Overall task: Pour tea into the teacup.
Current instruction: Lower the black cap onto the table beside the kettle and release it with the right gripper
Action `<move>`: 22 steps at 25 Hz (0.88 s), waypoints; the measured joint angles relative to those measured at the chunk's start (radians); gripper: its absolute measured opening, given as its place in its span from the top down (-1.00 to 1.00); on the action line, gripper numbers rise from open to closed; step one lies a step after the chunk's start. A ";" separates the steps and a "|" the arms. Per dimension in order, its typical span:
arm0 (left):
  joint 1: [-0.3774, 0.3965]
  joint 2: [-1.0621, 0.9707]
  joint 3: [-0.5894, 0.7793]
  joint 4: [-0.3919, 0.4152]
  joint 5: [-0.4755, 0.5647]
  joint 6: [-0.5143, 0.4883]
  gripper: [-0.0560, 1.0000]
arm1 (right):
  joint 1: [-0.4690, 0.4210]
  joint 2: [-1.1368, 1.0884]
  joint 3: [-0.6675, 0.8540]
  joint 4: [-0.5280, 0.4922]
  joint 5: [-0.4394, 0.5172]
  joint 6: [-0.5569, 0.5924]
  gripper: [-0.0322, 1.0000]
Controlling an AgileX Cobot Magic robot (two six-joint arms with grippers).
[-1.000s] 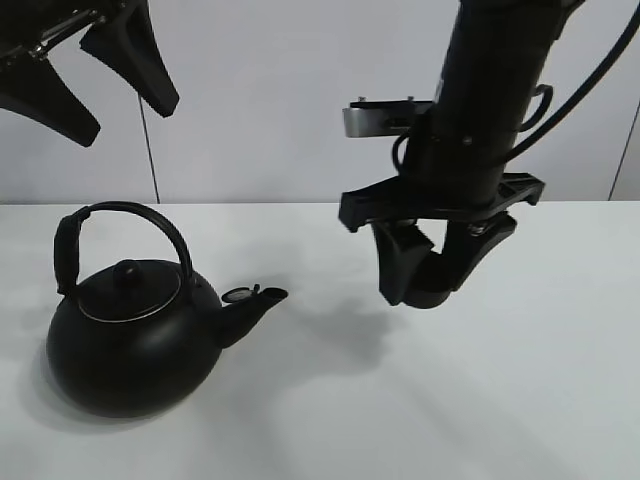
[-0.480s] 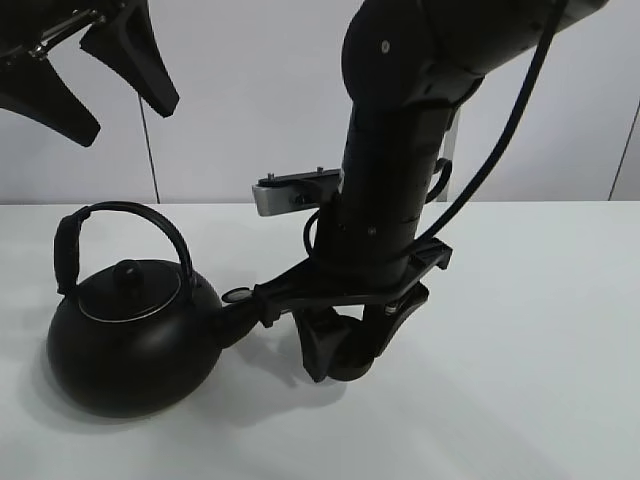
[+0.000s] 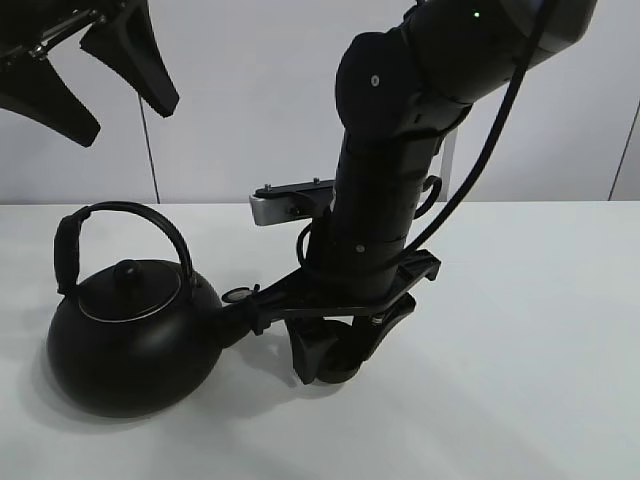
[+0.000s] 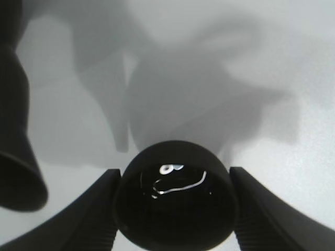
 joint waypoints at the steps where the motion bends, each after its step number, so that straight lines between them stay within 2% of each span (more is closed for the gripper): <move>1: 0.000 0.000 0.000 0.000 0.000 0.000 -0.12 | 0.000 0.000 0.000 0.000 0.000 0.000 0.16; 17: 0.000 0.000 0.000 0.000 0.000 0.000 -0.12 | -0.012 0.021 -0.001 0.004 0.001 0.033 0.16; 22: 0.000 0.000 0.000 0.000 0.000 0.000 -0.12 | -0.015 0.021 -0.001 0.004 0.006 0.041 -0.08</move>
